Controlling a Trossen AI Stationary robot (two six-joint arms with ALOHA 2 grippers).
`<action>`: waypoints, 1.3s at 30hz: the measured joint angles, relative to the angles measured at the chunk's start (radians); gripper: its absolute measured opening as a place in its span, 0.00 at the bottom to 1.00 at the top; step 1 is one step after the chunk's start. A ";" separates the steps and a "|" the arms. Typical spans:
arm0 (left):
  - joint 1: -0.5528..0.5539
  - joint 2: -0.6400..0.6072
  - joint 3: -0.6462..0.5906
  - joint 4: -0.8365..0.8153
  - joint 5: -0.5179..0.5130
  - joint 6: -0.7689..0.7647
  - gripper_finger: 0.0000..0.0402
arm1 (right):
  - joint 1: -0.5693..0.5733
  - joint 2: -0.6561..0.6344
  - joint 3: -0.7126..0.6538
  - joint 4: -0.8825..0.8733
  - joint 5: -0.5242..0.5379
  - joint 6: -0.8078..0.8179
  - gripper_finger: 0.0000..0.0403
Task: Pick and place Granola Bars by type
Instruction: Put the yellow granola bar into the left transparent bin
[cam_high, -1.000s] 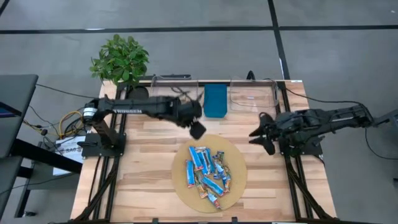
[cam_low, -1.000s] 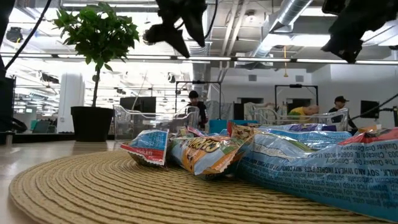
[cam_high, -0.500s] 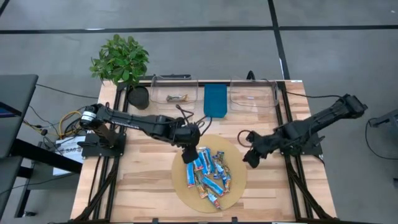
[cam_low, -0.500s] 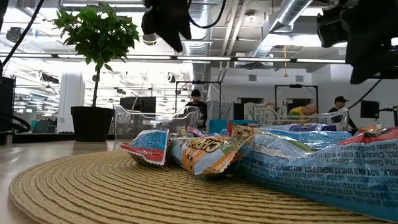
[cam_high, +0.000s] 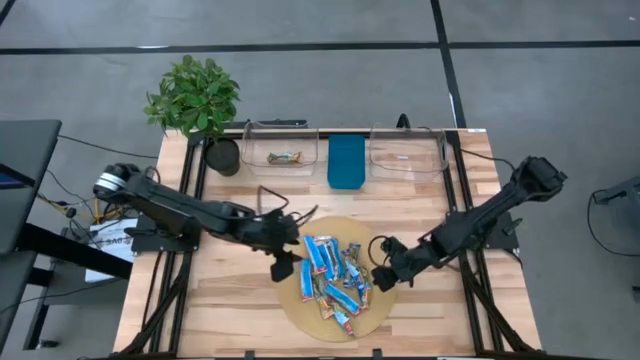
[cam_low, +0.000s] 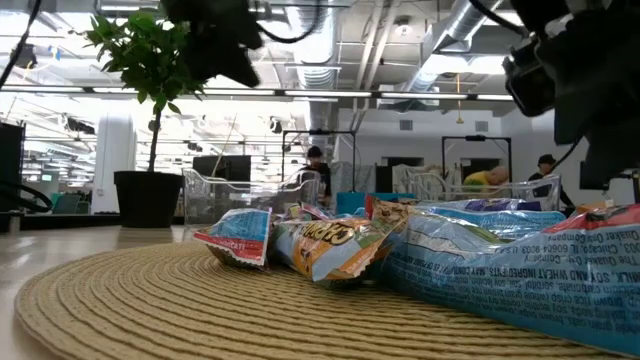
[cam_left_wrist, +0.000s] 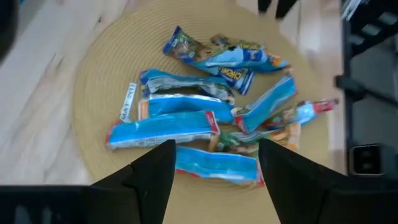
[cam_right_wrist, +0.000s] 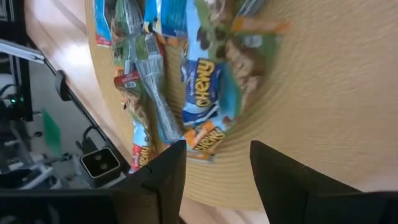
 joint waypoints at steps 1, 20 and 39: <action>-0.004 -0.027 -0.029 0.021 -0.002 -0.017 0.56 | 0.002 0.025 0.009 0.013 0.000 0.008 0.42; -0.071 -0.138 -0.092 -0.007 -0.098 -0.060 0.56 | -0.041 0.328 0.272 -0.215 -0.105 -0.104 0.42; -0.072 -0.138 -0.092 -0.007 -0.094 -0.060 0.56 | -0.099 0.363 0.277 -0.044 -0.131 -0.094 0.19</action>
